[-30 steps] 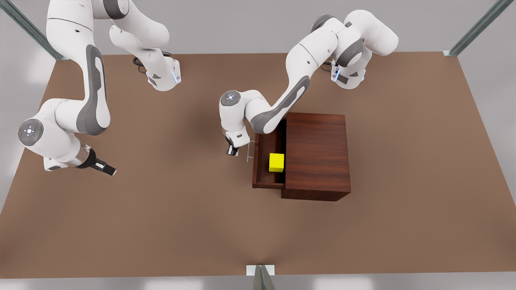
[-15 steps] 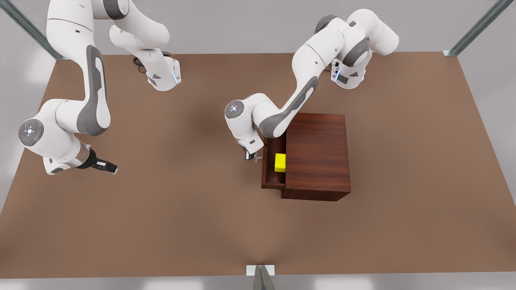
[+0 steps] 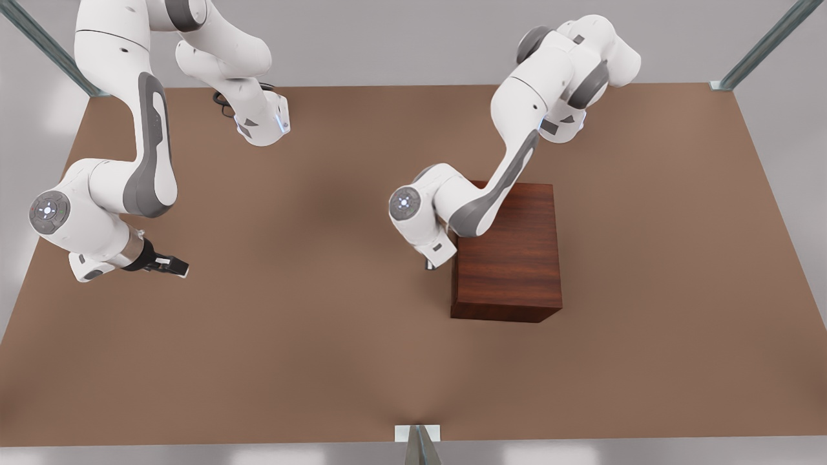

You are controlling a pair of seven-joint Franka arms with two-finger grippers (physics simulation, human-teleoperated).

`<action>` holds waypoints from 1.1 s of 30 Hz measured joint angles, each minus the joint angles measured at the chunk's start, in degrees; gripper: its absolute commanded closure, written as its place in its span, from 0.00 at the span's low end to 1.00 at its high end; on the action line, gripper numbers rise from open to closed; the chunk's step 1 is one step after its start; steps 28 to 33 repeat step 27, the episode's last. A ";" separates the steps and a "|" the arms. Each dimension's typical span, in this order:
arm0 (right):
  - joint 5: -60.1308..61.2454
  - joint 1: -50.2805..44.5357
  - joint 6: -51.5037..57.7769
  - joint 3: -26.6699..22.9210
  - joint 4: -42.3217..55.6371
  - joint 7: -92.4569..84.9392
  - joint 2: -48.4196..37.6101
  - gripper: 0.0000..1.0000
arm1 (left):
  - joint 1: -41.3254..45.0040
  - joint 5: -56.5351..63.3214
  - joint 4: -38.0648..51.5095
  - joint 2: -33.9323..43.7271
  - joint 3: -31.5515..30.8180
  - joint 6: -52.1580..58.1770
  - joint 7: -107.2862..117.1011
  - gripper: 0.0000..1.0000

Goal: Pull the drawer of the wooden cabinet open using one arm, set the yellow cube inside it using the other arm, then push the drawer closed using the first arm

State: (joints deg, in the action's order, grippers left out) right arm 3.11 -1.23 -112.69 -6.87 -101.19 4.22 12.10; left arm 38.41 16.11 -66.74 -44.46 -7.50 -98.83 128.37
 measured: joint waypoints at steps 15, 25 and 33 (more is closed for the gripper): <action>0.00 0.01 0.00 0.00 0.09 -1.77 0.00 0.00 | -42.87 -21.12 -10.85 28.95 1.97 8.25 -30.80 0.00; 0.00 0.01 0.00 0.03 0.23 -2.35 0.13 0.00 | -40.29 -19.02 -20.41 34.84 1.61 1.64 -76.89 0.00; -0.02 0.00 0.00 0.03 0.26 -2.43 0.16 0.00 | -40.22 -18.91 -20.39 34.80 1.62 1.01 -83.25 0.00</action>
